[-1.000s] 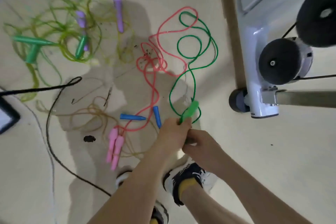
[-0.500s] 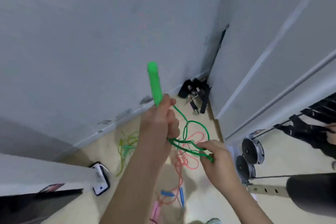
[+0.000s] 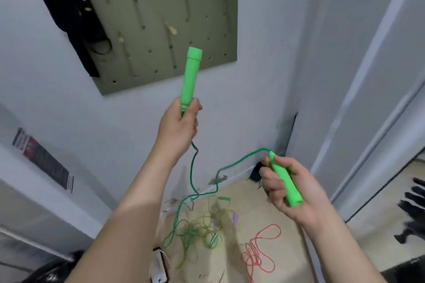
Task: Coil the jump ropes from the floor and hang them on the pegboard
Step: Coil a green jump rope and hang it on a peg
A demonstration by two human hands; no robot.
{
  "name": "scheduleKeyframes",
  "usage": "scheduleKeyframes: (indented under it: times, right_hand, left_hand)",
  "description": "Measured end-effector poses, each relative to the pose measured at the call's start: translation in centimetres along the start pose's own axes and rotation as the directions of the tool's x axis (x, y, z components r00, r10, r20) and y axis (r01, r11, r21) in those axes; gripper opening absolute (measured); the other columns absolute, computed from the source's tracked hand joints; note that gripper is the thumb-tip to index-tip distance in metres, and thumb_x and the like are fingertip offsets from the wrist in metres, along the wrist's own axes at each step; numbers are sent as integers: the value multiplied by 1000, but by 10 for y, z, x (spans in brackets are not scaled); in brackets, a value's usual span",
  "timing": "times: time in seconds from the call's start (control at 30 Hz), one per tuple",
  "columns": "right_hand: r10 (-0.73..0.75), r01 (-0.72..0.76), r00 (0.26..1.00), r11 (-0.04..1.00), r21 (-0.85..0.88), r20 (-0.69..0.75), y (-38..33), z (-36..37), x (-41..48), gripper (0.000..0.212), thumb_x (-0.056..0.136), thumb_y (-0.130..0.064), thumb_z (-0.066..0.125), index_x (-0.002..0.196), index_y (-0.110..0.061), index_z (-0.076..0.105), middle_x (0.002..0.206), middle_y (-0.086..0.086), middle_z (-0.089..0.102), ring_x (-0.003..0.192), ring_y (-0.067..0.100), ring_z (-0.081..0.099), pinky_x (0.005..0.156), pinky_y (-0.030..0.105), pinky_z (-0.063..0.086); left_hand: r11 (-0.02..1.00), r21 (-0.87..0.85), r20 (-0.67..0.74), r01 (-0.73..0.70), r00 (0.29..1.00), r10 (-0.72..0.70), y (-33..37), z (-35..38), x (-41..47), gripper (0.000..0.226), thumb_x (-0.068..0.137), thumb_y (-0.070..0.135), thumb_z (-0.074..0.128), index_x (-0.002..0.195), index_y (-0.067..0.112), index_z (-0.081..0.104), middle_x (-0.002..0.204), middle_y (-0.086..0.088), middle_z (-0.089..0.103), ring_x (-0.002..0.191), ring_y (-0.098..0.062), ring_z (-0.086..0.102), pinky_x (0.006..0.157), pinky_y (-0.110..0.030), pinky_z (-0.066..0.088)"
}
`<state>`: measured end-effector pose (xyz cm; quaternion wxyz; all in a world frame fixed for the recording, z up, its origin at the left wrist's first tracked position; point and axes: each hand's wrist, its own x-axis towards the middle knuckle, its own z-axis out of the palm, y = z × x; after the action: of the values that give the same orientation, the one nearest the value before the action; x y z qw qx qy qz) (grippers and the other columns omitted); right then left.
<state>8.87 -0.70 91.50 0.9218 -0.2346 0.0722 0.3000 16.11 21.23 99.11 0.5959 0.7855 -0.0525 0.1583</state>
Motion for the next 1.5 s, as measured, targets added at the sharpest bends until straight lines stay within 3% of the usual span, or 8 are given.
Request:
scheduleKeyframes:
  times: [0.27,0.47,0.6,0.9,1.0,1.07,1.23,1.5]
  right_hand:
    - [22,-45,999,849,-527,-50,4,90,18,60,90,-62,39,111,-11,64,69,7,55,44,8,35,32,14,25]
    - [137,71,983,333,-940,123,21,123,14,57,80,-54,67,115,-9,66,90,9,69,71,14,56,53,21,44]
    - [97,146,978,299,-943,182,47,142,17,42,77,-16,76,115,-5,62,82,-2,64,69,6,58,65,21,48]
    - [-123,171,978,14,-985,168,80,148,9,53,72,-15,77,121,-27,62,82,-5,67,65,7,61,67,29,53]
    - [-97,218,974,124,-968,207,71,149,1,40,76,-3,75,111,-22,68,79,0,70,61,15,62,63,32,54]
    - [-78,238,971,226,-945,226,61,145,-6,33,79,0,74,108,-15,71,79,5,70,60,17,62,64,29,52]
    - [234,35,954,540,-841,189,57,116,-23,33,84,-9,67,116,-11,61,91,18,65,72,30,67,67,37,57]
    - [393,-171,809,869,-464,438,110,85,-44,56,90,-59,50,134,-24,56,99,11,68,72,21,67,60,32,40]
  left_hand:
    - [980,163,564,-118,826,5,36,-41,-61,29,91,-6,52,109,7,71,62,24,63,63,14,54,67,-6,40]
    - [816,492,484,-305,875,35,31,-73,-82,24,76,13,55,74,35,63,61,12,62,61,-10,55,62,-29,47]
    - [817,517,309,-255,946,100,14,-86,-86,17,77,17,45,86,31,43,61,5,57,61,-22,52,60,-41,47]
    - [972,225,329,72,933,-145,-14,-103,-97,30,70,12,48,83,31,68,84,2,64,85,-11,60,81,-36,46]
    - [984,-104,524,143,849,-68,-11,-111,-104,29,80,17,58,105,8,68,105,-8,67,103,-18,63,91,-29,46]
    - [915,-305,607,264,795,-27,-1,-112,-112,33,85,32,61,98,1,64,79,-14,64,74,-28,62,74,-31,52]
    - [917,-331,218,222,964,-154,26,-85,-118,43,87,42,57,51,21,50,50,3,26,43,-9,17,41,-19,13]
    - [963,-195,-102,187,972,-210,53,-45,-141,53,96,31,46,50,6,39,40,-4,32,32,-9,33,36,-13,28]
